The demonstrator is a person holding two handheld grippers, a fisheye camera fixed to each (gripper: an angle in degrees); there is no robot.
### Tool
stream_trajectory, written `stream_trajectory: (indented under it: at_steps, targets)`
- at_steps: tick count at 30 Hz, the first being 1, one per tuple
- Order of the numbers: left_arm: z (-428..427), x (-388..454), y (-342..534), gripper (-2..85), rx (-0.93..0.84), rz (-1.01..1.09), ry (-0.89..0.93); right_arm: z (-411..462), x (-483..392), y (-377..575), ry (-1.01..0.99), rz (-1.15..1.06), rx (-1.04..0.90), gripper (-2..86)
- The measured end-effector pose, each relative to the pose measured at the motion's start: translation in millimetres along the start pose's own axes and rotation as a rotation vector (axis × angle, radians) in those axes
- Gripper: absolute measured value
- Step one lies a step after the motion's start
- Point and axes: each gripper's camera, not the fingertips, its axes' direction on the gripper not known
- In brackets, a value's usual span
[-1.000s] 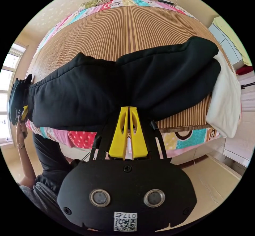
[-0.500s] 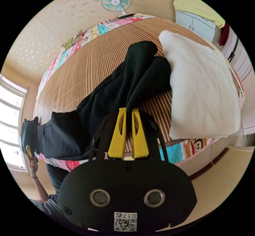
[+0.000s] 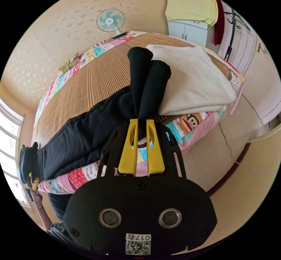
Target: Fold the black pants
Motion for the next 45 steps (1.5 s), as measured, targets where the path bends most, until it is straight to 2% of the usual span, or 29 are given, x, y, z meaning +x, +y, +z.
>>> stream_trajectory:
  at_steps: [2, 4, 9, 11, 12, 13, 15, 19, 20, 22, 26, 30, 32, 34, 36, 38, 40, 42, 44, 45]
  targets:
    - [8.1, -3.0, 13.1, 18.4, 0.045, -0.021, -0.05, -10.1, 4.6, 14.3, -0.084, 0.029, 0.016, 2.0]
    - [42.5, -16.7, 23.6, 19.1, 0.009, -0.086, -0.024, -10.3, 3.4, 24.7, -0.157, 0.021, 0.001, 1.5]
    - [89.4, -5.5, 29.4, 11.5, -0.067, -0.074, -0.036, -11.7, -24.3, 50.9, -0.258, -0.031, -0.002, 0.7]
    - [83.2, 9.5, 31.6, 9.2, -0.078, -0.014, 0.134, -16.6, -56.5, 64.1, -0.333, -0.099, 0.026, 0.6]
    - [74.2, 31.9, 36.1, 8.5, -0.072, 0.09, 0.189, -16.7, -67.9, 67.6, -0.357, -0.129, 0.027, 0.5]
    - [63.5, 59.6, 43.7, 8.3, -0.066, 0.224, 0.167, -13.8, -94.7, 75.7, -0.397, -0.197, 0.017, 0.5]
    - [49.3, 86.8, 56.5, 8.2, -0.058, 0.365, 0.13, -0.9, -144.6, 93.1, -0.429, -0.317, -0.026, 0.4]
    - [26.0, 68.0, 72.3, 8.1, 0.033, 0.289, 0.081, 59.7, -274.1, 167.3, -0.493, -0.664, -0.211, 0.4]
    - [23.9, 68.1, 74.0, 8.1, 0.048, 0.289, 0.072, 80.7, -295.4, 190.6, -0.479, -0.66, -0.235, 0.4]
    - [18.4, 89.8, 80.4, 8.1, 0.079, 0.332, 0.055, 87.8, -308.6, 213.0, -0.544, -0.648, -0.163, 0.4]
    - [25.5, 171.0, 111.6, 8.2, 0.112, 0.596, 0.086, 93.8, -338.1, 211.6, -0.638, -0.698, -0.374, 0.4]
    - [96.2, 254.8, 185.5, 9.9, -0.078, 0.85, 0.214, 81.1, -320.0, 205.9, -0.72, -0.734, -0.425, 0.5]
    - [147.7, 271.7, 227.5, 10.3, -0.266, 0.949, 0.271, 69.3, -274.8, 199.8, -0.763, -0.623, -0.351, 0.6]
    - [197.9, 268.8, 273.2, 7.4, -0.559, 1.07, 0.408, 65.1, -236.1, 193.7, -0.733, -0.527, -0.319, 0.7]
    - [206.5, 248.3, 285.1, 4.5, -0.622, 1.074, 0.472, 68.3, -201.4, 188.5, -0.651, -0.456, -0.361, 0.8]
    - [199.3, 221.1, 273.2, 4.6, -0.563, 0.996, 0.409, 63.7, -159.4, 183.8, -0.662, -0.372, -0.343, 0.7]
    - [170.7, 177.4, 238.4, 7.6, -0.357, 0.814, 0.253, 50.8, -135.7, 177.9, -0.631, -0.303, -0.267, 0.7]
    - [158.2, 144.6, 213.4, 9.9, -0.272, 0.665, 0.129, 33.0, -126.5, 168.8, -0.636, -0.287, -0.176, 0.7]
    - [167.1, 114.6, 195.3, 13.7, -0.303, 0.536, 0.023, 7.8, -139.9, 157.6, -0.66, -0.35, -0.025, 0.6]
    - [185.5, 94.8, 189.5, 17.9, -0.385, 0.458, -0.009, 2.9, -147.8, 155.3, -0.655, -0.381, 0.007, 0.6]
